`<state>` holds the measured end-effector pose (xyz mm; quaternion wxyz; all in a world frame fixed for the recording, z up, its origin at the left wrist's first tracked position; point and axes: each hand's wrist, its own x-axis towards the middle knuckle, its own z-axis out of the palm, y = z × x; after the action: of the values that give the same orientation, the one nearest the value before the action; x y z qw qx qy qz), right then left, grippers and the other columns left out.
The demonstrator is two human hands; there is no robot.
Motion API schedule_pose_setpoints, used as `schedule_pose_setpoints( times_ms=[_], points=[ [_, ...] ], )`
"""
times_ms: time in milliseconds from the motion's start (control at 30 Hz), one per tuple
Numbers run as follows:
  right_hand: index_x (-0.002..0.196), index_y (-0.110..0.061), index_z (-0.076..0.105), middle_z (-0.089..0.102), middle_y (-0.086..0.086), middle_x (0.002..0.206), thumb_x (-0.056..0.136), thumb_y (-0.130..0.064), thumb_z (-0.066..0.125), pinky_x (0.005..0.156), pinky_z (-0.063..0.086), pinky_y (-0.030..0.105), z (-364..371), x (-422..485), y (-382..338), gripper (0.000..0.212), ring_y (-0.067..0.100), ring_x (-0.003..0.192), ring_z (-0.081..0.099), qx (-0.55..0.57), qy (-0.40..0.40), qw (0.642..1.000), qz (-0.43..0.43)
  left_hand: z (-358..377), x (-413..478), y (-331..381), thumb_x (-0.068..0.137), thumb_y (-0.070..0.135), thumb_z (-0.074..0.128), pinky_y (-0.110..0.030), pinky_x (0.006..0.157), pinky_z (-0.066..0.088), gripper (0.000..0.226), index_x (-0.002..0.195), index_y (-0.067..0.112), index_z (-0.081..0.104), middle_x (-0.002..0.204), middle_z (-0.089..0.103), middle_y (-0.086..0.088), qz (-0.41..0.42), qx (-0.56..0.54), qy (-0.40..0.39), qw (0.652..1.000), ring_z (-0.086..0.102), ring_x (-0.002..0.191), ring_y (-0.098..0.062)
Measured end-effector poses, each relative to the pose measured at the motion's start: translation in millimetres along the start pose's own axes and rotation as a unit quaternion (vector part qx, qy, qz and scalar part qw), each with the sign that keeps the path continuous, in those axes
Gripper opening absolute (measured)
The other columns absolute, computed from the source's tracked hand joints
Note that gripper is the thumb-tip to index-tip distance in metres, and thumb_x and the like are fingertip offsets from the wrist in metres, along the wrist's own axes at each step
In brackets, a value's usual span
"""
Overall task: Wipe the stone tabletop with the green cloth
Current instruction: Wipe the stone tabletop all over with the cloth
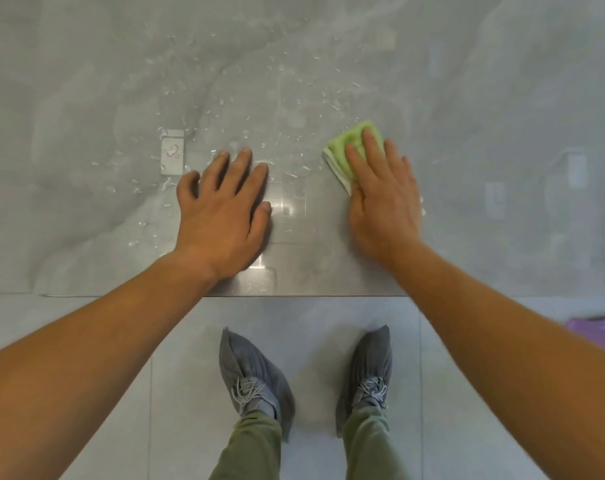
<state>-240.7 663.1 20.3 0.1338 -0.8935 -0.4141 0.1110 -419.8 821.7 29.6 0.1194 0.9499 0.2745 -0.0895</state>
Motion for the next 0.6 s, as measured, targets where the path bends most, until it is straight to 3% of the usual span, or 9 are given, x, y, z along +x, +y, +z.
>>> schedule_pose_setpoints(
  times_ms=[67,200,267,333,400,467,500,600],
  points=[
    [0.155,-0.023,0.027,0.014,0.004,0.165,0.092,-0.015,0.041,0.122,0.014,0.052,12,-22,-23,0.065,0.036,0.151,0.012,-0.008,0.005,1.000,-0.001,-1,0,-6,0.099,0.043,0.024,-0.054,0.109,0.017,0.057,0.151,0.023,0.033,0.163,0.025,-0.002,0.015,-0.005,0.006,1.000,0.018,0.150,-0.028],
    [0.156,-0.025,0.025,0.013,0.002,0.166,0.092,-0.018,0.045,0.121,0.014,0.052,22,-72,-36,0.067,0.032,0.153,0.006,-0.041,-0.076,0.974,-0.210,-1,0,-14,0.099,0.040,0.026,-0.050,0.109,0.016,0.055,0.150,0.022,0.038,0.163,0.027,-0.003,0.046,-0.005,0.015,0.999,0.020,0.149,-0.029],
    [0.155,-0.025,0.028,0.017,0.002,0.165,0.091,-0.016,0.047,0.122,0.014,0.053,13,-53,-19,0.067,0.033,0.152,0.010,-0.063,-0.096,0.960,-0.254,0,0,-18,0.099,0.040,0.027,-0.051,0.110,0.016,0.055,0.150,0.022,0.038,0.163,0.026,-0.004,0.057,-0.006,0.019,0.998,0.019,0.149,-0.029],
    [0.153,-0.024,0.032,0.021,0.004,0.164,0.089,-0.012,0.048,0.121,0.016,0.054,6,-21,-7,0.067,0.036,0.150,0.016,-0.056,-0.071,0.980,-0.175,2,3,-23,0.100,0.042,0.027,-0.052,0.115,0.010,0.055,0.151,0.023,0.034,0.165,0.018,-0.007,0.052,-0.009,0.018,0.998,0.011,0.151,-0.030],
    [0.154,-0.025,0.031,0.018,0.003,0.165,0.092,-0.013,0.044,0.122,0.015,0.053,2,0,-11,0.064,0.034,0.151,0.014,-0.012,-0.026,0.999,-0.029,3,8,-28,0.100,0.045,0.024,-0.054,0.120,-0.001,0.059,0.155,0.025,0.023,0.168,0.005,-0.009,0.030,-0.010,0.012,0.999,-0.002,0.154,-0.030],
    [0.155,-0.025,0.026,0.013,0.003,0.166,0.094,-0.016,0.040,0.122,0.013,0.052,11,-7,-32,0.064,0.035,0.152,0.010,-0.002,0.001,1.000,0.028,1,16,-32,0.099,0.049,0.021,-0.054,0.120,-0.010,0.064,0.158,0.026,0.013,0.168,-0.004,-0.010,0.005,-0.003,0.006,1.000,-0.011,0.153,-0.031],
    [0.156,-0.025,0.024,0.011,0.004,0.166,0.093,-0.016,0.040,0.122,0.014,0.052,18,-20,-42,0.065,0.036,0.152,0.008,-0.010,-0.006,1.000,0.000,-1,20,-33,0.098,0.051,0.020,-0.055,0.120,-0.011,0.065,0.158,0.026,0.009,0.168,-0.006,-0.011,-0.005,0.001,0.002,1.000,-0.013,0.153,-0.031],
    [0.156,-0.025,0.024,0.013,0.002,0.166,0.093,-0.018,0.044,0.121,0.015,0.053,23,-55,-47,0.066,0.033,0.152,0.007,-0.034,-0.069,0.978,-0.193,-7,36,-40,0.096,0.057,0.015,-0.057,0.120,-0.011,0.071,0.159,0.027,0.002,0.167,-0.011,-0.011,-0.025,0.013,-0.015,0.999,-0.017,0.152,-0.032]
  ],
)
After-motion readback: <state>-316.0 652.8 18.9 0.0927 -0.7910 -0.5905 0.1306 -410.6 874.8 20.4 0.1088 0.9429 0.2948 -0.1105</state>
